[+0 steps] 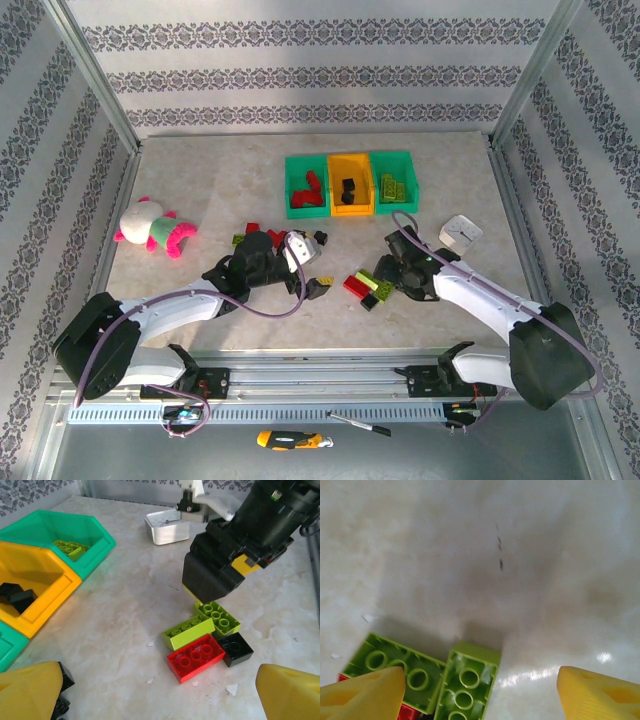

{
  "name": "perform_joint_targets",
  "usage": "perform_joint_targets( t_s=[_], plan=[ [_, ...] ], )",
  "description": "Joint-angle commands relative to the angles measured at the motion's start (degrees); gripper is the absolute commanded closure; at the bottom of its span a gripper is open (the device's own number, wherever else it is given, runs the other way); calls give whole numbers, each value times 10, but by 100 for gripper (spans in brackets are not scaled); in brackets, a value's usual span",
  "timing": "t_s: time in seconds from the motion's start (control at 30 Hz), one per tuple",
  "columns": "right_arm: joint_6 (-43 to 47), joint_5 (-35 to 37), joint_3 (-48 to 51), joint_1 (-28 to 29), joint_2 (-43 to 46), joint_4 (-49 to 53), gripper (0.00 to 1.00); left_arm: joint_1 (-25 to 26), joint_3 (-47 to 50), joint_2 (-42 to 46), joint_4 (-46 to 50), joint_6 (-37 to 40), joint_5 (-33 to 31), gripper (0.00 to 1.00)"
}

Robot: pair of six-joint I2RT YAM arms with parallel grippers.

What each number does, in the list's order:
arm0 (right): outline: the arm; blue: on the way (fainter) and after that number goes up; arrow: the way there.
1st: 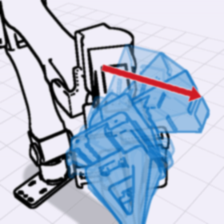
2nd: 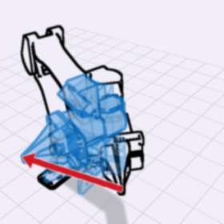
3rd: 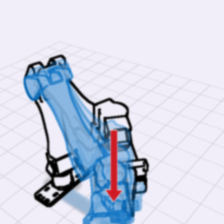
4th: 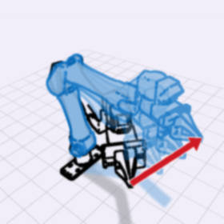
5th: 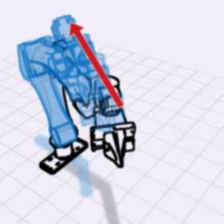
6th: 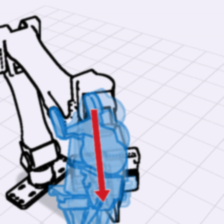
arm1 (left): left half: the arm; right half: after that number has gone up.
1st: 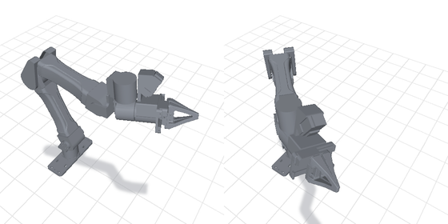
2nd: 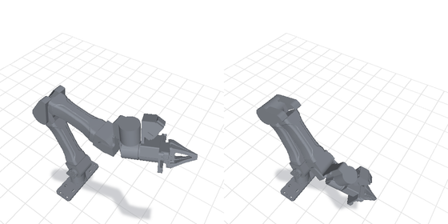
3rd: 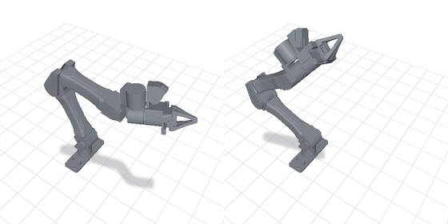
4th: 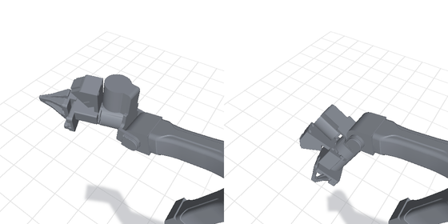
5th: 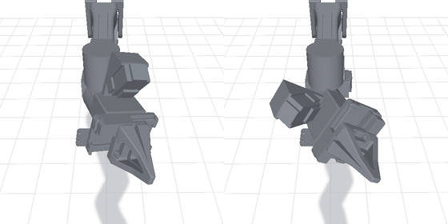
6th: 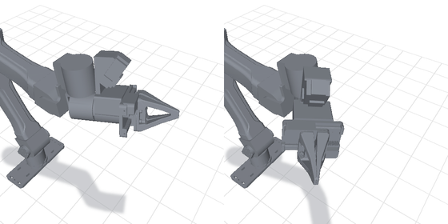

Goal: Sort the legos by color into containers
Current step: Pick up the lego from the bottom-center of the table, then place the lego in the container.

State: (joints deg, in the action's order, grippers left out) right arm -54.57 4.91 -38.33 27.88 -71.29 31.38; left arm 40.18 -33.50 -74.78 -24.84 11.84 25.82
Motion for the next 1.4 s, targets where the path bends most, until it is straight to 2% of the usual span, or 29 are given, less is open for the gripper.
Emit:
perform_joint_targets(
  t_s=[0.0,0.2,0.43,0.63,0.8,0.93,1.07,1.17,1.37],
  plan=[
    [-96,3,13,9,-13,-29,21,8,8,2,-10,27,35,1],
    [-123,-10,13,9,-59,-52,28,8,11,2,-17,23,37,1],
    [-138,-21,17,9,-92,-59,47,8,15,1,-22,11,43,1],
    [-134,-11,13,9,-84,-44,64,8,16,0,-26,8,44,1],
    [-116,20,-6,9,-48,-6,67,8,11,-1,-21,-6,46,1],
    [-55,49,-30,0,-14,-1,68,8,12,-3,-37,-33,24,1],
    [39,57,-79,-44,-11,-8,68,8,3,-10,-58,-98,-32,1],
    [115,60,-129,-80,-30,-21,69,8,-14,-18,-50,-124,-57,1],
    [241,76,-214,-129,-111,-122,70,8,-9,-48,-128,-154,-81,1]
  ],
)
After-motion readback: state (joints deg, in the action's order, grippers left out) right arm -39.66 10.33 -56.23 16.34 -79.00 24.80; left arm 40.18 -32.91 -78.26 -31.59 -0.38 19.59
